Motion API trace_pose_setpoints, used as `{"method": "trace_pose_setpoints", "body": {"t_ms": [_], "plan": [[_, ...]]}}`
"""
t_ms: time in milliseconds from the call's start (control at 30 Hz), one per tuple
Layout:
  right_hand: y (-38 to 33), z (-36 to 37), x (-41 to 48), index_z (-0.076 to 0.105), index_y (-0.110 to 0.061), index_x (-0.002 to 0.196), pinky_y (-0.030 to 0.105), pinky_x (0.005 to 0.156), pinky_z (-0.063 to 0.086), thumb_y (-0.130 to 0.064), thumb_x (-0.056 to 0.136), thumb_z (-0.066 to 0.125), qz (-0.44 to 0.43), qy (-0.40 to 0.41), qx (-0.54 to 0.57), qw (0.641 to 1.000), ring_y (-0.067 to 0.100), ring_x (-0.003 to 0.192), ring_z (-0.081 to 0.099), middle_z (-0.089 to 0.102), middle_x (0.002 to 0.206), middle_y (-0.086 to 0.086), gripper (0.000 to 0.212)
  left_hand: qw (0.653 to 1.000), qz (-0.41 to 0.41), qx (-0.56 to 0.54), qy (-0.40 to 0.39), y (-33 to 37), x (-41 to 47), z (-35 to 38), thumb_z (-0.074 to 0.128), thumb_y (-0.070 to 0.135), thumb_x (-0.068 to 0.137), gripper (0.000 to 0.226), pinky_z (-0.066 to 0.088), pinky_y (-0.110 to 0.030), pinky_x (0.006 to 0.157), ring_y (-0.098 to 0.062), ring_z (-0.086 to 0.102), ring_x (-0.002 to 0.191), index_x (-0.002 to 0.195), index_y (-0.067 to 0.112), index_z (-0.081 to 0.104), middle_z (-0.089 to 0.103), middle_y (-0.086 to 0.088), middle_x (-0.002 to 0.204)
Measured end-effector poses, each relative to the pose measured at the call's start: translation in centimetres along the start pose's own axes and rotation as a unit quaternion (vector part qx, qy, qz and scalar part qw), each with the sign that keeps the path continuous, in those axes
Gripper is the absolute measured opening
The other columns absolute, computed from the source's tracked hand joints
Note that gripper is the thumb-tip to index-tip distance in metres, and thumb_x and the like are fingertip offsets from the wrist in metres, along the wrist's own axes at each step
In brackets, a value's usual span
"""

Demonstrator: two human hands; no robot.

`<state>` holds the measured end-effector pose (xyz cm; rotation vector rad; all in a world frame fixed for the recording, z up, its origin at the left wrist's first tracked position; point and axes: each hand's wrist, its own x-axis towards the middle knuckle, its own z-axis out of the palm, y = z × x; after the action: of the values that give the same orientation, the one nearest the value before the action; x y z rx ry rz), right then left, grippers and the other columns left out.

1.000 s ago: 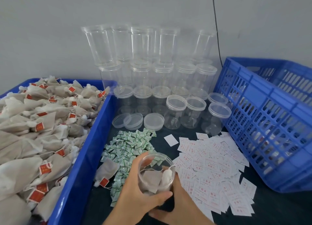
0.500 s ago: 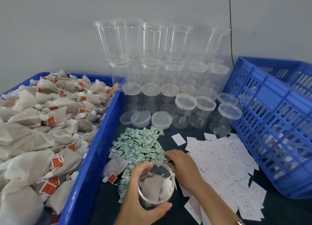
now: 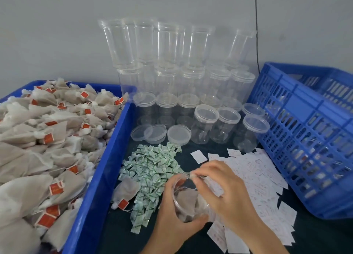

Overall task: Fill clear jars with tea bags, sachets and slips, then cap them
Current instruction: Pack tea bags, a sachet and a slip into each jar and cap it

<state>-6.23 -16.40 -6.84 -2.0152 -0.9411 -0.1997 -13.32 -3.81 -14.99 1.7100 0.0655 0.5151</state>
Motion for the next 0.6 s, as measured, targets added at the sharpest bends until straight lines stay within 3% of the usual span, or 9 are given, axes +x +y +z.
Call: {"method": "trace_pose_setpoints", "body": {"t_ms": [100,167,300,467,600], "plan": [[1.3,0.1,-0.6,0.066,-0.035,0.125,0.009,0.101,0.035,-0.045,0.099,0.057,0.049,-0.033,0.004,0.998,-0.002,0.123,0.05,0.056,0.122,-0.022,0.029,1.0,0.007,-0.003,0.007,0.0,0.3,0.4,0.088,0.012,0.061,0.09,0.044,-0.008,0.09,-0.008,0.054,0.122,0.134,0.037,0.04,0.055,0.014,0.128],[3.2,-0.1,-0.7,0.058,-0.042,0.125,0.009,0.103,0.035,-0.039,0.1,0.052,0.12,-0.023,0.039,0.992,-0.006,0.126,0.048,0.056,0.127,-0.026,0.025,1.0,0.007,-0.01,0.006,-0.1,0.2,0.3,0.09,0.016,0.061,0.089,0.044,-0.006,0.088,-0.006,0.051,0.123,0.133,0.037,0.041,0.054,0.016,0.129],[8.8,0.4,0.3,0.057,-0.023,0.135,0.024,0.11,0.034,-0.024,0.102,0.055,0.251,-0.06,-0.092,0.962,0.011,0.132,0.049,0.054,0.142,-0.007,0.033,1.0,0.005,-0.001,0.006,-0.2,0.0,0.1,0.09,0.021,0.06,0.089,0.04,-0.007,0.092,-0.009,0.048,0.126,0.133,0.036,0.041,0.052,0.015,0.131],[11.8,3.1,5.1,0.052,-0.016,0.144,0.028,0.111,0.032,-0.025,0.101,0.057,0.234,-0.145,-0.153,0.949,0.016,0.138,0.043,0.047,0.152,-0.001,0.044,1.0,-0.005,0.009,0.004,-0.1,0.1,0.1,0.09,0.022,0.059,0.089,0.039,-0.006,0.092,-0.006,0.048,0.124,0.132,0.038,0.041,0.051,0.021,0.128],[12.6,5.5,8.6,0.054,-0.012,0.137,0.037,0.103,0.039,-0.034,0.099,0.06,0.277,-0.102,-0.193,0.936,0.027,0.127,0.048,0.055,0.136,0.008,0.044,1.0,-0.004,0.01,0.006,-0.2,0.3,0.2,0.09,0.021,0.057,0.09,0.04,-0.01,0.093,-0.011,0.048,0.125,0.132,0.036,0.042,0.051,0.016,0.13]]}}
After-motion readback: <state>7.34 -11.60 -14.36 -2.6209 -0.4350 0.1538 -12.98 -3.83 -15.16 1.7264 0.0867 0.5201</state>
